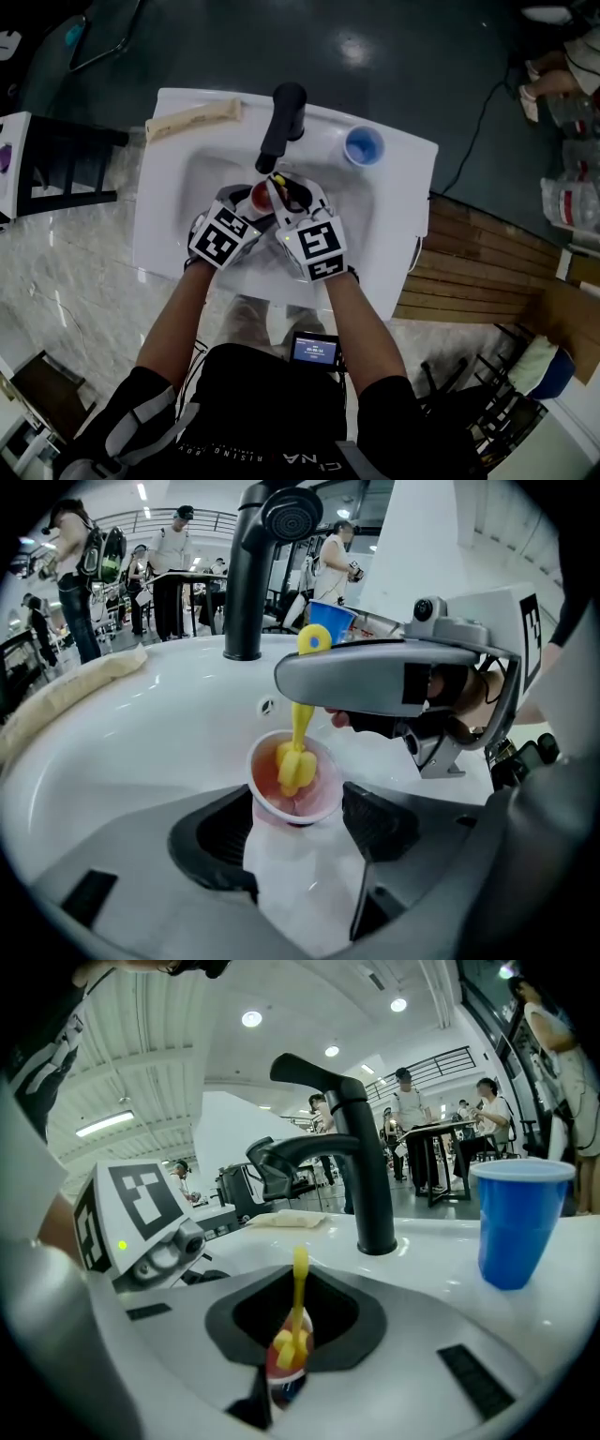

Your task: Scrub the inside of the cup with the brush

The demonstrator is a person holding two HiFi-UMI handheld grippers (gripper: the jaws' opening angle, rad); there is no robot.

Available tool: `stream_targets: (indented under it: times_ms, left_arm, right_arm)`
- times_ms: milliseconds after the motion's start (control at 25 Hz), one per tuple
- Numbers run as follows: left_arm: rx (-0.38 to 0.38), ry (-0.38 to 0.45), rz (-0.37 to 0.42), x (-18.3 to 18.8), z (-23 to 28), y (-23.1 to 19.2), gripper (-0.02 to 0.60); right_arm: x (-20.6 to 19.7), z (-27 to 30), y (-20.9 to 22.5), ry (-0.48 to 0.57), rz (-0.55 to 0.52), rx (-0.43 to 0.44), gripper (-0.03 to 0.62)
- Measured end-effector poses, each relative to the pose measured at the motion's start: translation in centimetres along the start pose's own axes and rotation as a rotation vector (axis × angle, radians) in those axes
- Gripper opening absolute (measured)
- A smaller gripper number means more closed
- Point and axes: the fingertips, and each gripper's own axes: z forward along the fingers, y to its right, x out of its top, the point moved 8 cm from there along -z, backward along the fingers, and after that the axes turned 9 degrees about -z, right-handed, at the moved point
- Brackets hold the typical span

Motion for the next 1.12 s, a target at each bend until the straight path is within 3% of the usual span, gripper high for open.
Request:
stream_targets:
  times_ms: [720,1120]
  left_arm:
    - [0.008,-0.01,0.001,-0.1,0.2,0.0,0.307]
    - [-0.002,-0.014,0.015,0.0,0.1,0.3,0.307]
  right_arm:
    - [0.9,-0.3,-2.4,0.045,0.06,0.031,0.04]
    - [1.8,0.0,-0.7,0.065,0.062,-0.03,0.038]
